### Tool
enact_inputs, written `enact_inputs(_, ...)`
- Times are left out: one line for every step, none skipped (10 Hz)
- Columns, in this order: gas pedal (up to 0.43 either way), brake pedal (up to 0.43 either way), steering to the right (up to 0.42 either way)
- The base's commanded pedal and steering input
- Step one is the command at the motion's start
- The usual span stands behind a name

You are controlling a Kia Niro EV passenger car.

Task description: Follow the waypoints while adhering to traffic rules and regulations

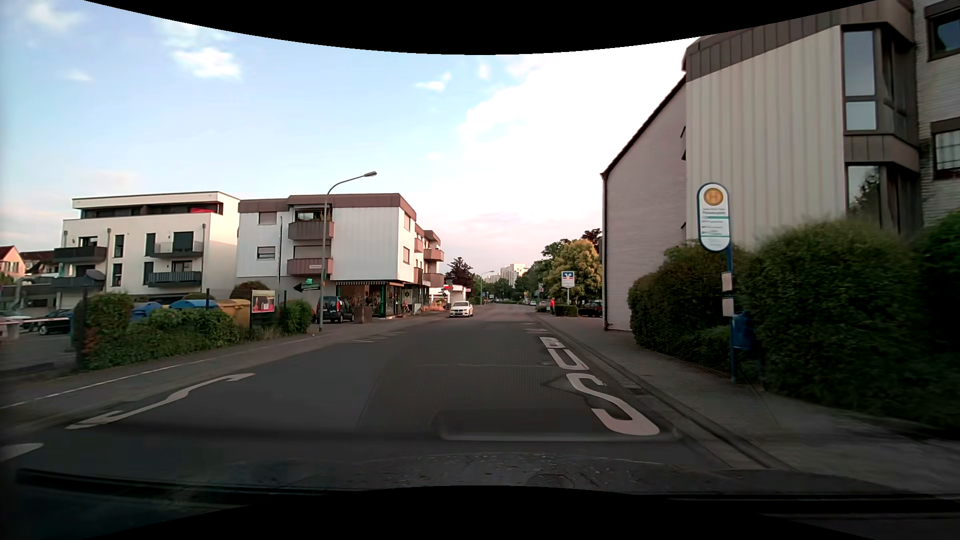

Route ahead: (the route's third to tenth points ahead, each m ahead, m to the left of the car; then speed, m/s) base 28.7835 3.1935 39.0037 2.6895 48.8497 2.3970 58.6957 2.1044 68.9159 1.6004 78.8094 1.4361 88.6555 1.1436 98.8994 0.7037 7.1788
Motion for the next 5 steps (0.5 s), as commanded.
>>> enact_inputs(0.020, 0.000, 0.008)
enact_inputs(0.020, 0.000, 0.008)
enact_inputs(0.020, 0.000, 0.008)
enact_inputs(0.020, 0.000, 0.008)
enact_inputs(0.020, 0.000, 0.008)
